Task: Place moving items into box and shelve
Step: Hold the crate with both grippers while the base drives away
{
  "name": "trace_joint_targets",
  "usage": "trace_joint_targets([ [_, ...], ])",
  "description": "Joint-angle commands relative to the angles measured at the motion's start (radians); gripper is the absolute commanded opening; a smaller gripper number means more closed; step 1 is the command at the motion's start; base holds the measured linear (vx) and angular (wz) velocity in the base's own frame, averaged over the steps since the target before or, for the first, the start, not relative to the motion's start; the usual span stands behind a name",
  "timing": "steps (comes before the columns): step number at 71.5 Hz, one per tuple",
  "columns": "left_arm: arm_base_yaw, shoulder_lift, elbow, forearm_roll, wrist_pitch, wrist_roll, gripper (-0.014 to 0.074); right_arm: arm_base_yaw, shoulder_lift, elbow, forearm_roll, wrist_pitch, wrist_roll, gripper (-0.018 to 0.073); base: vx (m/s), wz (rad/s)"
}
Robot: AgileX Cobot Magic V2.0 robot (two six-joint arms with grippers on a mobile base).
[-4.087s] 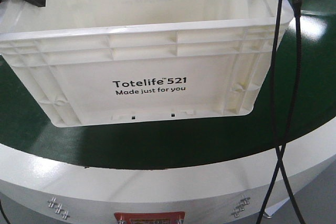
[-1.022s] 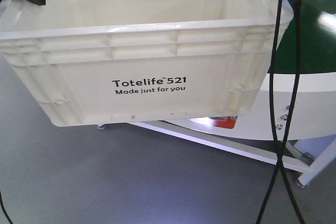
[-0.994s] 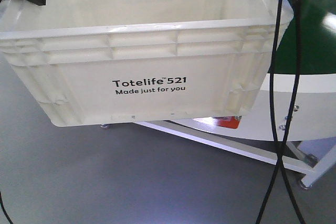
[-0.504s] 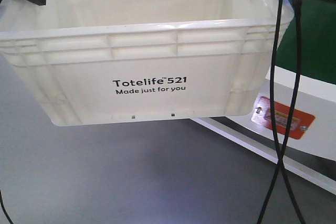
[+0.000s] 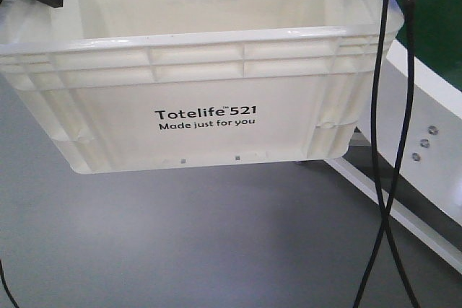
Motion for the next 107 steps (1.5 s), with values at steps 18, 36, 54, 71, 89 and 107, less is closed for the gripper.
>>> trace_joint_targets([
  [18,-0.025,-0.051,-0.048,-0.213,-0.136,0.009,-0.0017,0.025,-0.069,-0.044,0.161,-0.075,-0.035,-0.0011,0.03,0.64],
  [36,-0.025,-0.051,-0.048,-0.213,-0.136,0.009,-0.0017,0.025,-0.069,-0.044,0.161,-0.075,-0.035,-0.0011,0.06,0.67],
  [54,-0.025,-0.051,-0.048,-0.213,-0.135,0.009,-0.0017,0.025,-0.069,-0.044,0.158,-0.074,-0.035,-0.0011,0.11,0.78],
  [71,-0.025,-0.051,-0.048,-0.213,-0.131,0.009,-0.0017,0.025,-0.069,-0.044,0.16,-0.074,-0.035,-0.0011,0.15,0.83],
  [89,-0.025,-0.051,-0.048,-0.213,-0.13,0.009,-0.0017,0.025,-0.069,-0.044,0.16,-0.074,-0.035,-0.0011,0.19,0.77],
  [107,-0.025,-0.051,-0.048,-0.213,-0.13,0.009,-0.0017,0.025,-0.069,-0.044,0.161,-0.073,-0.035,-0.0011,0.21,0.72],
])
